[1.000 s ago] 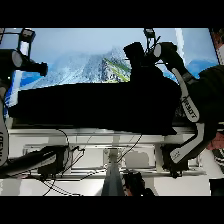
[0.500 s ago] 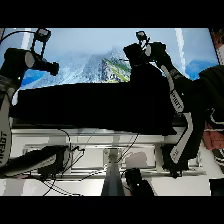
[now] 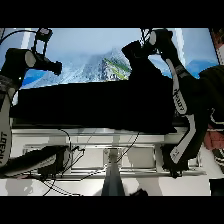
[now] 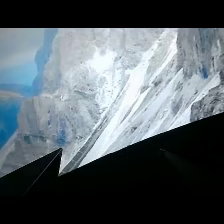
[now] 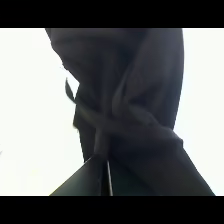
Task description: Fold the clothes and pants, and hang the long-sleeved shirts on hangers.
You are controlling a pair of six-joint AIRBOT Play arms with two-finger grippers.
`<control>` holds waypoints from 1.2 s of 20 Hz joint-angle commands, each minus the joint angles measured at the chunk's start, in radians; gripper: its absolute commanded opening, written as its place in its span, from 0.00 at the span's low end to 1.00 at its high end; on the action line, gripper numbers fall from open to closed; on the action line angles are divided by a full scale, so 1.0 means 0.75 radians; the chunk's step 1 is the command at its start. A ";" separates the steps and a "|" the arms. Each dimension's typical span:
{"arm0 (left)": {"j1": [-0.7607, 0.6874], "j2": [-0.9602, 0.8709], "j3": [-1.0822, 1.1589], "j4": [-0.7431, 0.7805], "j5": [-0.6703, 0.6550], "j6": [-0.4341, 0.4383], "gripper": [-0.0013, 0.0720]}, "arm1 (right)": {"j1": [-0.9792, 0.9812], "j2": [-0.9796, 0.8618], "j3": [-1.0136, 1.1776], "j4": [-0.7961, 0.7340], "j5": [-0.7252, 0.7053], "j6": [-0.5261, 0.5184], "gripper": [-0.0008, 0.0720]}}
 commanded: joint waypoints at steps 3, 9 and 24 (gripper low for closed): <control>-0.002 -0.007 0.001 -0.495 0.084 0.001 0.98 | 0.002 0.263 -0.015 0.174 0.347 -0.204 0.03; -0.115 -0.197 0.001 -0.801 0.105 0.001 0.98 | 0.016 0.647 -0.562 0.254 0.464 -0.206 0.04; -0.480 -0.750 0.214 -1.584 0.239 0.235 0.98 | 0.042 1.067 -1.084 0.259 0.243 -0.204 0.04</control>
